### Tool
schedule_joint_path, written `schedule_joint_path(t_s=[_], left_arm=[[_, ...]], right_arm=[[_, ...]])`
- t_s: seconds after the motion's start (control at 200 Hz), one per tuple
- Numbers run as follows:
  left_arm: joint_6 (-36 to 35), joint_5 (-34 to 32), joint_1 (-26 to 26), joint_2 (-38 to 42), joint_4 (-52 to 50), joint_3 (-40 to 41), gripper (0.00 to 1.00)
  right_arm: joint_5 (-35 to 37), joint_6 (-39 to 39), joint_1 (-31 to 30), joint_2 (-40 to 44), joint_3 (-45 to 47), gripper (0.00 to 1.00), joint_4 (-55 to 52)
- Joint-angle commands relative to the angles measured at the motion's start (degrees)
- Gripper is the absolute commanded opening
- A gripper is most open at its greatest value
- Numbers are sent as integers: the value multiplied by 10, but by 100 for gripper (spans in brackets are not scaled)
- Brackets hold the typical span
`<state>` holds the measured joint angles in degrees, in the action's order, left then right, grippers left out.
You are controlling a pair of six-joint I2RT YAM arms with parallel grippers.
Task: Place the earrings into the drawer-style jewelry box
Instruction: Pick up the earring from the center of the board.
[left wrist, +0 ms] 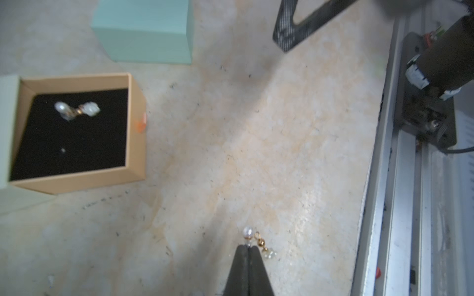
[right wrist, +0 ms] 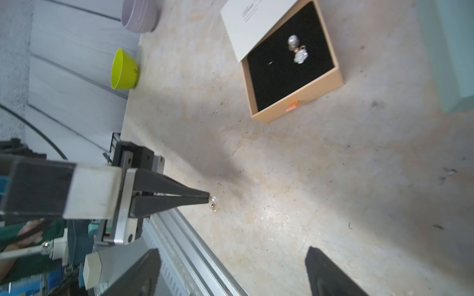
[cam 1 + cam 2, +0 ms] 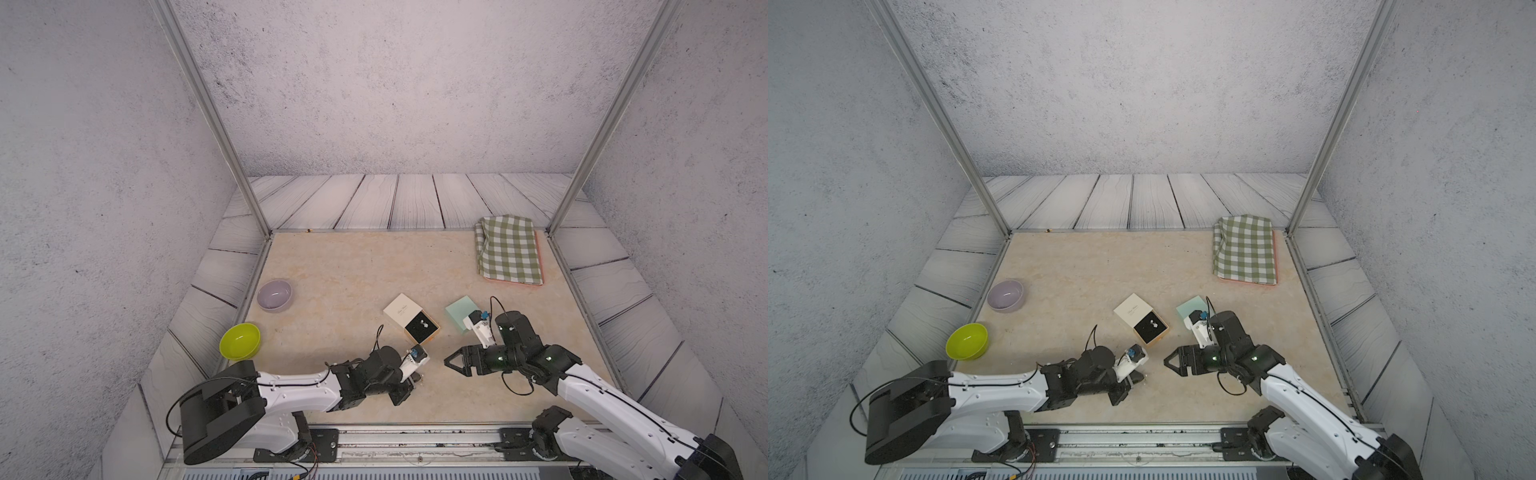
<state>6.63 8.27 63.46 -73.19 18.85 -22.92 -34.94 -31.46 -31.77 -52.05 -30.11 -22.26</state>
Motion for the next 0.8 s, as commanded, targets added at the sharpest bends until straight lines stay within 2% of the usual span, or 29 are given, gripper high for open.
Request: schedule_joint_path(t_s=[0.0,0.075,0.145,0.32,0.495,0.565,0.671,0.791], left_arm=[[-13,-1,-9,19,52,15,0],[-10,34,-28,27,81,20,0],[-3,64,-46,33,99,22,0],[11,104,-57,41,115,17,0],[16,112,-57,52,117,19,0],[18,112,-57,55,117,20,0],[19,113,-57,54,119,20,0],[17,116,-58,53,119,21,0]], right_arm=[[-124,-27,8,-31,-16,75,23],[-207,-58,12,-55,-4,61,94],[-231,-77,15,-71,10,54,142],[-232,-65,26,-111,6,53,169],[-246,-52,28,-158,-7,53,187],[-258,-60,28,-172,-7,50,209],[-280,-74,28,-183,-5,42,239],[-297,-93,28,-182,5,38,271]])
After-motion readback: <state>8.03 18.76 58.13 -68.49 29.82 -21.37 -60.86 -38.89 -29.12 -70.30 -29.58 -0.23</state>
